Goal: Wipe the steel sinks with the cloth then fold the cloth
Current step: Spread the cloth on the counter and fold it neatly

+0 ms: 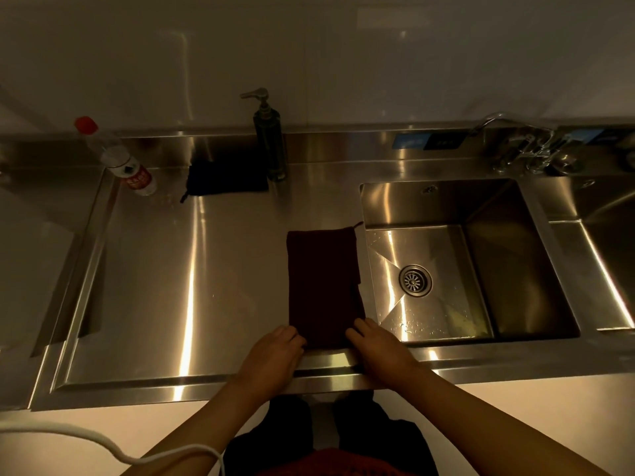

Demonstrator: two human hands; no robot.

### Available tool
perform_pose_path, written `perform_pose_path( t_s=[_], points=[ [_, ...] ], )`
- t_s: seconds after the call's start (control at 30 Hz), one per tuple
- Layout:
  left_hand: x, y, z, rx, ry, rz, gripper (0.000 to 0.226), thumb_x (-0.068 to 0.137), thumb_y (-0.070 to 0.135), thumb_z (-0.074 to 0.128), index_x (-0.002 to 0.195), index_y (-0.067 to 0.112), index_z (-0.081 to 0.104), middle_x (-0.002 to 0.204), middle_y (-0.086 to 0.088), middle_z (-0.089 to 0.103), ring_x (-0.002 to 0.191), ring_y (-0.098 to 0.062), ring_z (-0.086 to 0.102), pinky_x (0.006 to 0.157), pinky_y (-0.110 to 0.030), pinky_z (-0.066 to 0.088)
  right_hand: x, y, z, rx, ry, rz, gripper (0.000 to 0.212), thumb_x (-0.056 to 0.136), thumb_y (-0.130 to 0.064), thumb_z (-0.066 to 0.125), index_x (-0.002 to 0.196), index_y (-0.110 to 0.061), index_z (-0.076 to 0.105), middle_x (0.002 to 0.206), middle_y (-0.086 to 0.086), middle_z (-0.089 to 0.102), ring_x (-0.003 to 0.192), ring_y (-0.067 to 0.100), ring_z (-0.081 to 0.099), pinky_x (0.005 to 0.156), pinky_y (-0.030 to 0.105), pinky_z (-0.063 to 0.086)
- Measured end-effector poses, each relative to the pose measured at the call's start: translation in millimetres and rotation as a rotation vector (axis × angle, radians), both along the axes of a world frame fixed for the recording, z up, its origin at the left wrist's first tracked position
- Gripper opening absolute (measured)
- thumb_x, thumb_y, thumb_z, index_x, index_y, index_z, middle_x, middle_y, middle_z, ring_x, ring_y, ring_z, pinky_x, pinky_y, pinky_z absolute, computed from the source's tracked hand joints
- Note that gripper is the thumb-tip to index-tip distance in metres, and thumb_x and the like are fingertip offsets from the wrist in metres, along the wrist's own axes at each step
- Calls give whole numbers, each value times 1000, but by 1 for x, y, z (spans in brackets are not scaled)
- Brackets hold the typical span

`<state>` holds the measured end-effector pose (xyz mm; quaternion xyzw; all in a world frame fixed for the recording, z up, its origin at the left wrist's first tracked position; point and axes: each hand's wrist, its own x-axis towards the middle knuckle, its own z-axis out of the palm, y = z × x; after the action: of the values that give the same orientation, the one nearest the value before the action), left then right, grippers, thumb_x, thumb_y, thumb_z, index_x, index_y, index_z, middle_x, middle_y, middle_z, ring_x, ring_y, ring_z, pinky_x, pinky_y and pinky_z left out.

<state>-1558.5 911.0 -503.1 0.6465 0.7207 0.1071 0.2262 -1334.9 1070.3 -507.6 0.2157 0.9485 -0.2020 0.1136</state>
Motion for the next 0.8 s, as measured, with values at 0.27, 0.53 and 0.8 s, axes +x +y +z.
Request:
perform_pose_path(
  t_s=[0.27,0.53,0.8],
  points=[
    [-29,39,18,129,-7,94,25,106,27,54,124,19,71,116,-2,68,106,-20,61,89,-31,45,-20,39,20,-97,169,-277,25,91,-17,62,115,-17,68,113,0,61,102,18,59,86,27,47],
    [-68,110,36,227,13,175,18,103,18,59,112,12,72,106,-8,68,98,-29,62,82,-36,47,-67,102,47,-148,294,-425,27,85,-3,61,110,-13,64,104,6,65,93,22,60,78,33,49],
    [-108,171,20,147,-18,270,21,103,20,57,115,13,73,110,-9,67,106,-29,61,86,-37,47,-114,173,43,-303,244,-537,26,85,-1,62,105,-14,70,101,3,70,91,17,64,75,27,49]
  ],
)
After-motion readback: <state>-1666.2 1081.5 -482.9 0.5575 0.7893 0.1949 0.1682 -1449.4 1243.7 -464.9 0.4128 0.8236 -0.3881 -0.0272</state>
